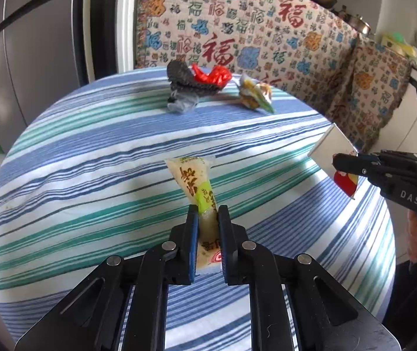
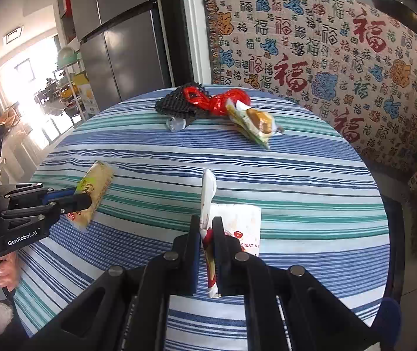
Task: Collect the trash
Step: 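Carry the candy wrapper and white paper bag over the blue wastebasket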
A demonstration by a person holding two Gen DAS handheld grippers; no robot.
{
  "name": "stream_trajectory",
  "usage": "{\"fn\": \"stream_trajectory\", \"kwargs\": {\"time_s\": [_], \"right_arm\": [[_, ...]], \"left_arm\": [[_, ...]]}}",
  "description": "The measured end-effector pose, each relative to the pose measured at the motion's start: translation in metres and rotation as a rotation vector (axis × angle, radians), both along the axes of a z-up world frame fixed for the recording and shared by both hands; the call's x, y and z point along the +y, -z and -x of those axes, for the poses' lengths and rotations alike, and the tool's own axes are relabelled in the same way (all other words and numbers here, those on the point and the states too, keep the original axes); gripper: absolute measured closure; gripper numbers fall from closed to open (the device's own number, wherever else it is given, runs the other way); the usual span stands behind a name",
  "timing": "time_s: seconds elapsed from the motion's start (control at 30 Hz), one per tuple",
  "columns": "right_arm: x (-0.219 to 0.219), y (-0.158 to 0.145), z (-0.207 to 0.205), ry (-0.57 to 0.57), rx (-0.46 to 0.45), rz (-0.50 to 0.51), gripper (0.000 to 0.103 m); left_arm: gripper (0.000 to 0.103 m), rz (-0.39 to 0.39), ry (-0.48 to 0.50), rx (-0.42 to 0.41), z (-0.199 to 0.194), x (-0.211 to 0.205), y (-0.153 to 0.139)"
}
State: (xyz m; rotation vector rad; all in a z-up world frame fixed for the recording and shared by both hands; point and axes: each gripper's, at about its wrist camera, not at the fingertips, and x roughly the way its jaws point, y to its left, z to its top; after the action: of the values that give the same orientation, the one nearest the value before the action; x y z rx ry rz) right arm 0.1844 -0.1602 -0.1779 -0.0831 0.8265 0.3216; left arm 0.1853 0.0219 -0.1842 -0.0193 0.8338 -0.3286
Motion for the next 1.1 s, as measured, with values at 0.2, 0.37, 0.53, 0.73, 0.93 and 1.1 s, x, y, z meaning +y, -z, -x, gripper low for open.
{"fn": "stream_trajectory", "kwargs": {"time_s": [0.2, 0.37, 0.53, 0.73, 0.93, 1.1], "right_arm": [[-0.019, -0.011, 0.01, 0.03, -0.012, -0.035, 0.095], [-0.036, -0.018, 0.019, 0.059, -0.023, -0.06, 0.095], [-0.054, -0.023, 0.025, 0.087, -0.03, -0.07, 0.095], [-0.071, -0.021, 0.031, 0.113, -0.024, -0.072, 0.095], [-0.093, -0.023, 0.041, 0.138, -0.017, -0.089, 0.095], [-0.116, -0.03, 0.051, 0.16, -0.027, -0.104, 0.095]], "left_arm": [[0.092, -0.012, 0.009, -0.037, 0.009, -0.012, -0.012], [0.092, -0.025, 0.018, -0.043, 0.013, -0.02, -0.014], [0.092, -0.033, 0.026, -0.059, 0.015, -0.027, -0.018], [0.092, -0.016, 0.055, -0.059, 0.017, -0.038, -0.02], [0.092, 0.032, 0.119, -0.047, 0.021, -0.058, -0.027], [0.092, 0.056, 0.17, -0.041, 0.027, -0.081, -0.031]]}}
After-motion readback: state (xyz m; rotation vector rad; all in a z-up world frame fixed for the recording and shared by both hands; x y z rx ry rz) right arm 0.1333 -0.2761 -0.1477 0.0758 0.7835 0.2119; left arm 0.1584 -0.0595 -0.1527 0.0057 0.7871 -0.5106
